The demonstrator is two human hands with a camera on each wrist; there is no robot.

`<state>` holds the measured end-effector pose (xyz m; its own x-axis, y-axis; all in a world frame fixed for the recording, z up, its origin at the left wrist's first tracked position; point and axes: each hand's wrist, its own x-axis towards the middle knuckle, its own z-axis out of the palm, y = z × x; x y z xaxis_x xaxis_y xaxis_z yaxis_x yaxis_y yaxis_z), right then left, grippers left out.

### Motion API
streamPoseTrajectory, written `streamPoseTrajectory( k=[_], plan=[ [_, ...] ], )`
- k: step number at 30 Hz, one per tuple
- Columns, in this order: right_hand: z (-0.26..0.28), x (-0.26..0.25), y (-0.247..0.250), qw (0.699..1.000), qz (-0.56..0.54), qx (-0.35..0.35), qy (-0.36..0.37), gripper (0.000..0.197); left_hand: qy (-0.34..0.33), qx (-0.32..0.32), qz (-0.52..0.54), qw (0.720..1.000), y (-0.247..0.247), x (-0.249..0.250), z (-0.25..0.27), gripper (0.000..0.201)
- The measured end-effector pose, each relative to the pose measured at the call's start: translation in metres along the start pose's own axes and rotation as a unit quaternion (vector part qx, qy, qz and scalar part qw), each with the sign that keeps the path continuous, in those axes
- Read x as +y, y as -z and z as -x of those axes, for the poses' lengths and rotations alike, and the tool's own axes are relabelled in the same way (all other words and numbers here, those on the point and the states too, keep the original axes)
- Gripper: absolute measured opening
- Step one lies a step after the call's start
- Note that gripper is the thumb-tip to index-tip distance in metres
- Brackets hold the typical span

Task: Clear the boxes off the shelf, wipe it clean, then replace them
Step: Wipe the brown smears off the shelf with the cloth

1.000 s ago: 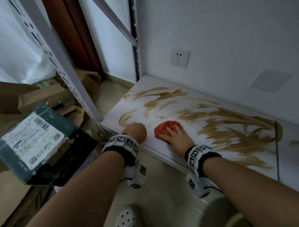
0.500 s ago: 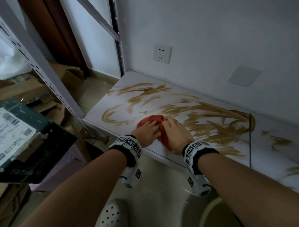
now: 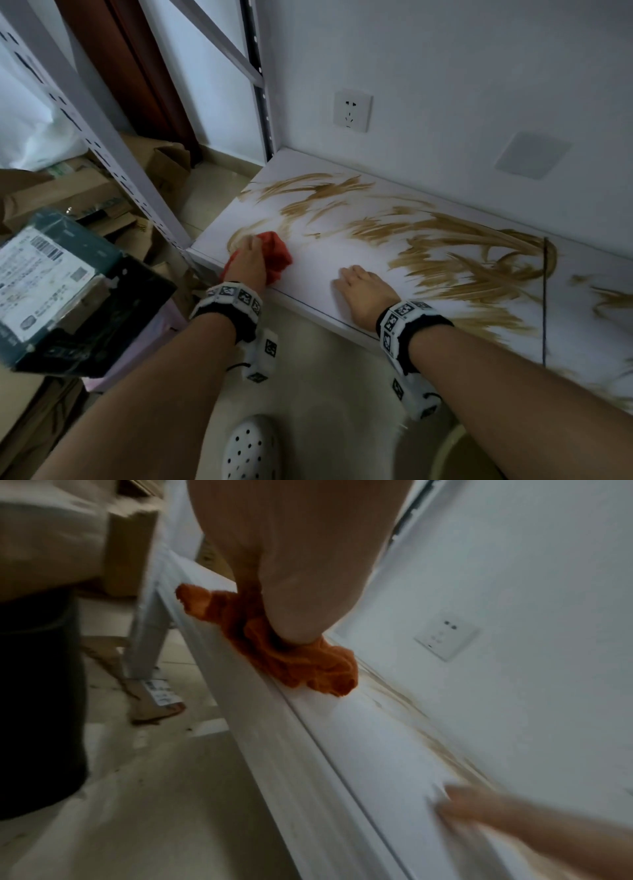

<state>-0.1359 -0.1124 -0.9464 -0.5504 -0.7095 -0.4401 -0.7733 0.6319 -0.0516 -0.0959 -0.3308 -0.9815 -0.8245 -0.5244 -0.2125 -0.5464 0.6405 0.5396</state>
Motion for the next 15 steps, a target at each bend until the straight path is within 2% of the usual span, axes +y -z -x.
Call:
streamPoseTrajectory(
  k=[1, 3, 6, 10, 12, 15],
  plan=[
    [-0.003, 0.0, 0.001, 1.0, 0.007, -0.021, -0.004, 0.056, 0.014, 0.017, 0.075, 0.997, 0.002, -0.007, -0.006, 0.044],
    [-0.008, 0.001, 0.003, 0.998, 0.019, -0.054, -0.009, 0.053, 0.034, 0.021, 0.107, 0.993, 0.005, -0.011, -0.015, 0.049],
    [-0.014, 0.002, 0.011, 0.996, 0.041, -0.084, 0.0, 0.051, 0.021, -0.022, -0.054, 0.998, -0.008, -0.001, -0.019, 0.068],
    [-0.017, 0.005, 0.018, 0.996, 0.046, -0.07, 0.008, 0.042, -0.112, -0.082, -0.198, 0.97, -0.028, 0.039, -0.004, 0.055],
    [-0.017, 0.003, 0.016, 0.996, 0.052, -0.069, 0.003, 0.04, -0.174, -0.112, -0.217, 0.954, -0.036, 0.043, 0.002, 0.048],
    [-0.017, 0.002, 0.015, 0.995, 0.067, -0.08, -0.012, 0.041, -0.224, -0.104, -0.244, 0.938, -0.036, 0.031, 0.009, 0.053]
  ],
)
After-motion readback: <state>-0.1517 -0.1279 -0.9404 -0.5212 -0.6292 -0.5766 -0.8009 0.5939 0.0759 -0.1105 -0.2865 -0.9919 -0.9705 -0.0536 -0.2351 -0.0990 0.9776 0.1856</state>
